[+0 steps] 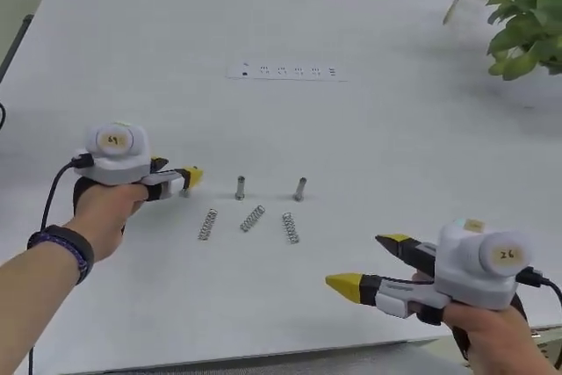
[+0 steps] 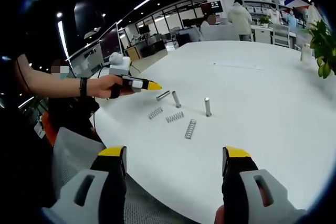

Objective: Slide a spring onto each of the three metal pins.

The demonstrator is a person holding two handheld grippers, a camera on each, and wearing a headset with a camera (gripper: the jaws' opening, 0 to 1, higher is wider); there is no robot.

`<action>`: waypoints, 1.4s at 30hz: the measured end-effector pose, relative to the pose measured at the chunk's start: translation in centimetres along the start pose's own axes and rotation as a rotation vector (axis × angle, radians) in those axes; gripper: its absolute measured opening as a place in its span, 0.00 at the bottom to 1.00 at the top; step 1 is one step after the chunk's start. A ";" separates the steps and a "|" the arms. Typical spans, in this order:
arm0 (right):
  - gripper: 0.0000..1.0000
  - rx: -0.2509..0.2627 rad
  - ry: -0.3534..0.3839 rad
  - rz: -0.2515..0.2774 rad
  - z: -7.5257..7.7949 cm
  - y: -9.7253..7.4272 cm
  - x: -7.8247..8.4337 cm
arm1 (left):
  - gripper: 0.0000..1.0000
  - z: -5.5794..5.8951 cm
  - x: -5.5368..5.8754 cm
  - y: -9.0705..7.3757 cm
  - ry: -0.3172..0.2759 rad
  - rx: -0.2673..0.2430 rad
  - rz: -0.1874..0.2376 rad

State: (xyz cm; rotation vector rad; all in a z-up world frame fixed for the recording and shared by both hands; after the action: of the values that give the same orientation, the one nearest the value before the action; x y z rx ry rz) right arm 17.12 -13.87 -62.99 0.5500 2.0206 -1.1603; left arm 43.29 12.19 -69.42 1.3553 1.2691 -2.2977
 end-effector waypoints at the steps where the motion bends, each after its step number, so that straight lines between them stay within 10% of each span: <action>1: 0.73 0.000 0.000 -0.001 0.0 0.0 0.0 | 0.35 -0.1 0.1 0.2 -0.008 -0.004 -0.003; 26: 0.73 -0.003 0.002 -0.019 0.2 0.3 0.2 | 0.13 0.1 1.4 3.5 -0.048 -0.039 -0.061; 42: 0.73 -0.008 -0.004 -0.027 0.0 0.7 0.5 | 0.01 0.7 1.7 3.9 0.106 -0.083 -0.093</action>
State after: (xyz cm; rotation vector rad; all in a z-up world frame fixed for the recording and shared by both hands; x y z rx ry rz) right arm 17.25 -13.49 -63.74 0.5168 2.0341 -1.1678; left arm 43.99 9.67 -72.83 1.4353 1.4730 -2.2308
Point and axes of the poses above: the centre of the closed fingertips' face, and the gripper's own axes: y roughly forward along the fingers, z roughly to its right, x roughly out of its underside, the point moved 8 cm from there along -y, roughly backward along the fingers, and after that the axes turned 3 degrees about -x, right-handed, at the moved point
